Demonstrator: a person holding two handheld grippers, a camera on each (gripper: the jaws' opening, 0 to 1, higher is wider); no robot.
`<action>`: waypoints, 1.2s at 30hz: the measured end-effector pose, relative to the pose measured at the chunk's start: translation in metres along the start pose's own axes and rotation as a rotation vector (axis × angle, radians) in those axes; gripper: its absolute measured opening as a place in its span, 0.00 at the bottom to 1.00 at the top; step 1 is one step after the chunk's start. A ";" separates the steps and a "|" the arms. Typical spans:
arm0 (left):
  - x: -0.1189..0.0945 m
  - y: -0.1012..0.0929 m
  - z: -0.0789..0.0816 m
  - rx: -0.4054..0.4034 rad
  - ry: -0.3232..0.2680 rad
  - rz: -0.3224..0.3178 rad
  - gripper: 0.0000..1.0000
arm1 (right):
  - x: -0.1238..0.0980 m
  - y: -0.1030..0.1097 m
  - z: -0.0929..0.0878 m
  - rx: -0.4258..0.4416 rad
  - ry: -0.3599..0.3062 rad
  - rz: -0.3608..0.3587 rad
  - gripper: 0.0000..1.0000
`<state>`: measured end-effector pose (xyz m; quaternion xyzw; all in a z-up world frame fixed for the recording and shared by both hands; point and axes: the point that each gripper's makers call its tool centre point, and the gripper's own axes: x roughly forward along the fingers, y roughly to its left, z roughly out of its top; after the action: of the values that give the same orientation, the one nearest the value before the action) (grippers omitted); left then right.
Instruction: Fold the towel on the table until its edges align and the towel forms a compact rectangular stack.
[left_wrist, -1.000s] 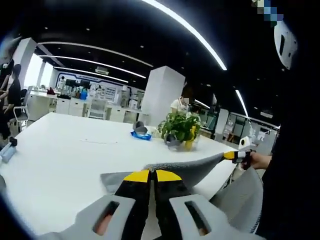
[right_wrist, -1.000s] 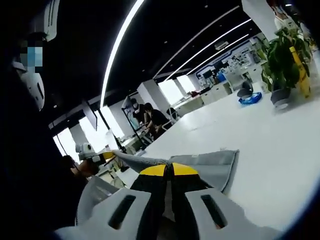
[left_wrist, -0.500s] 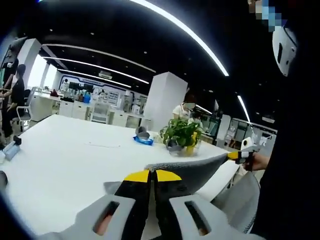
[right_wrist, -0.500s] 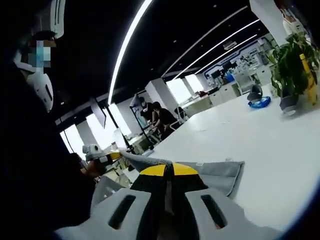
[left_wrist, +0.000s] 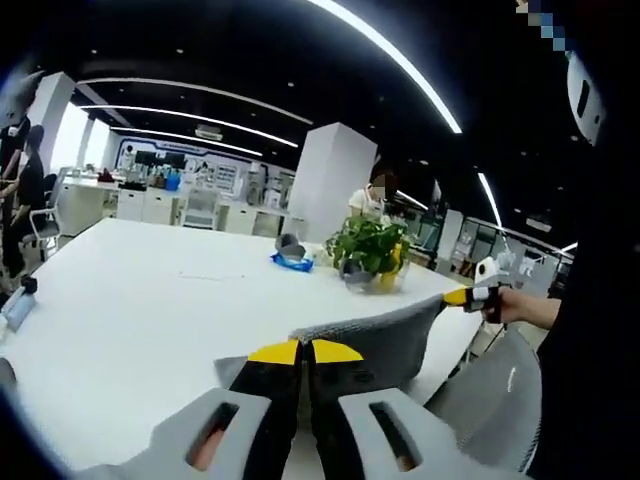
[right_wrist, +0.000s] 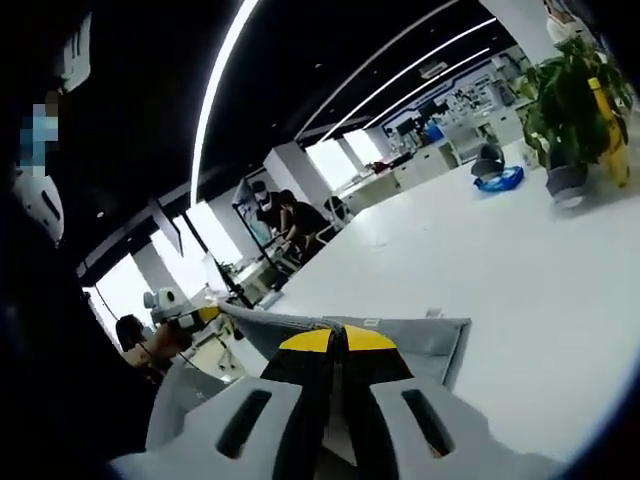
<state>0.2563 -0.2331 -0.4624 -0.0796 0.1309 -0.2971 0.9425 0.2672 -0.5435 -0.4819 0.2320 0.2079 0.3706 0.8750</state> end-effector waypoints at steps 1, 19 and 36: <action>0.003 0.002 0.000 0.002 0.007 -0.005 0.02 | 0.002 -0.003 0.001 0.004 0.005 0.001 0.00; 0.068 0.045 -0.023 0.044 0.174 -0.059 0.02 | 0.041 -0.057 -0.008 0.213 0.091 -0.068 0.00; 0.106 0.081 -0.060 -0.015 0.270 -0.014 0.02 | 0.072 -0.102 -0.013 0.085 0.126 -0.266 0.00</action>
<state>0.3663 -0.2332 -0.5598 -0.0469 0.2581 -0.3106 0.9136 0.3625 -0.5498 -0.5636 0.2155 0.3070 0.2561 0.8909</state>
